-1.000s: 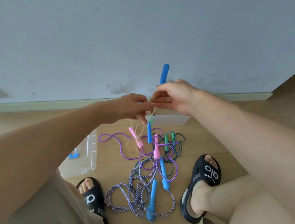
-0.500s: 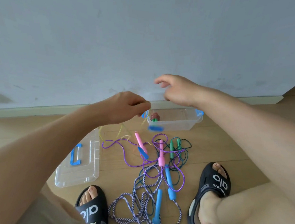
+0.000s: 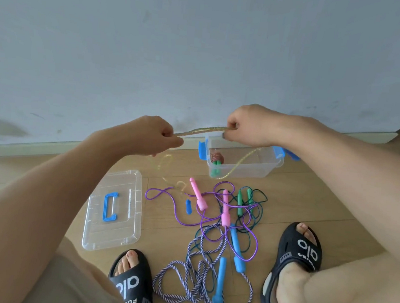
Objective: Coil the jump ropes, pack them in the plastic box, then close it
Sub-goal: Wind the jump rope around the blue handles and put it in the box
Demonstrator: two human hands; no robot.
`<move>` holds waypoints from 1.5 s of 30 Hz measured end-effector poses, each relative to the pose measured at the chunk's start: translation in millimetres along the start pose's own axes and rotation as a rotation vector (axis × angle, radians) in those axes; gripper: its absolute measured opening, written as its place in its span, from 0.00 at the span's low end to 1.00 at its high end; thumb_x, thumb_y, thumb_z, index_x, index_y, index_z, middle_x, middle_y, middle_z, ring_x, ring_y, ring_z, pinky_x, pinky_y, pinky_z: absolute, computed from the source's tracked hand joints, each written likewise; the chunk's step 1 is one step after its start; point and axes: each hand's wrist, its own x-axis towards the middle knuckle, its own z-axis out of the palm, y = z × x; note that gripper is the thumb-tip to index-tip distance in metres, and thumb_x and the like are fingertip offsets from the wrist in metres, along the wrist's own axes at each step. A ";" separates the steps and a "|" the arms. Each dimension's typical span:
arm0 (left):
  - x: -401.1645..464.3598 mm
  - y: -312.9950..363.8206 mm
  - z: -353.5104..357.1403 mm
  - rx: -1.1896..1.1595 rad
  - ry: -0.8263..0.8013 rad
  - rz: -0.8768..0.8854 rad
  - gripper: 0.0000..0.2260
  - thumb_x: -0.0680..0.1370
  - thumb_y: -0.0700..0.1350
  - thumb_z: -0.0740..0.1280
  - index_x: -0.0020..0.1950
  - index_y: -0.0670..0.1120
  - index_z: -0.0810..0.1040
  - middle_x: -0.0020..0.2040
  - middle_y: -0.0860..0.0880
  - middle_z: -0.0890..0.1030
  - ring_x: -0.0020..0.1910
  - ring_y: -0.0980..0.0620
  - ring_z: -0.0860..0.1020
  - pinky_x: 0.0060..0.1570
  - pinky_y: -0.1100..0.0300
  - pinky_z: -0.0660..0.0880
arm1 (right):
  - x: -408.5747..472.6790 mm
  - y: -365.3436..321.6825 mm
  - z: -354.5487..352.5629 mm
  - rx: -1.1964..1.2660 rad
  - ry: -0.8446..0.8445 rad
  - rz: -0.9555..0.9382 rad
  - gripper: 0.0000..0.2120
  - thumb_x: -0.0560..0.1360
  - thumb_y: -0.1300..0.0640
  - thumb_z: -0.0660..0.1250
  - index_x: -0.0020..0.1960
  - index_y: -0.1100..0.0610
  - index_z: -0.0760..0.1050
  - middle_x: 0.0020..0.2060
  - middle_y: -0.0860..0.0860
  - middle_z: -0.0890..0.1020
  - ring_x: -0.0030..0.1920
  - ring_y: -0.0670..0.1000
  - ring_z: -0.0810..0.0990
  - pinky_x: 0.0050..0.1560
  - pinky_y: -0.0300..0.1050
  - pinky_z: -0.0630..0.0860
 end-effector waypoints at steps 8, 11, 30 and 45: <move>-12.0 21.0 -10.4 -0.324 0.216 0.046 0.24 0.81 0.58 0.60 0.35 0.40 0.66 0.29 0.49 0.64 0.25 0.52 0.59 0.31 0.57 0.59 | -13.3 12.9 6.3 0.066 -0.273 0.151 0.08 0.78 0.58 0.60 0.52 0.60 0.76 0.39 0.53 0.85 0.32 0.52 0.80 0.39 0.44 0.78; -19.9 35.3 -15.4 -0.478 0.244 0.120 0.23 0.81 0.57 0.59 0.30 0.47 0.63 0.29 0.49 0.62 0.29 0.50 0.59 0.31 0.58 0.58 | -20.4 -7.9 11.1 0.238 -0.267 0.004 0.09 0.76 0.57 0.68 0.55 0.56 0.76 0.34 0.47 0.83 0.34 0.47 0.82 0.36 0.39 0.75; -34.3 42.6 -15.4 -0.518 0.367 0.257 0.16 0.76 0.44 0.70 0.34 0.41 0.68 0.26 0.53 0.61 0.25 0.56 0.59 0.24 0.66 0.58 | -32.5 -40.6 -6.0 0.578 -0.114 -0.129 0.11 0.74 0.57 0.71 0.56 0.56 0.77 0.41 0.54 0.83 0.40 0.53 0.85 0.49 0.49 0.82; -30.1 31.1 -14.5 -0.265 0.371 0.199 0.18 0.77 0.53 0.70 0.36 0.46 0.65 0.31 0.52 0.65 0.28 0.55 0.62 0.29 0.63 0.61 | -36.1 -51.8 -23.9 0.316 0.110 -0.010 0.09 0.75 0.50 0.66 0.47 0.55 0.79 0.40 0.52 0.81 0.31 0.52 0.75 0.30 0.41 0.72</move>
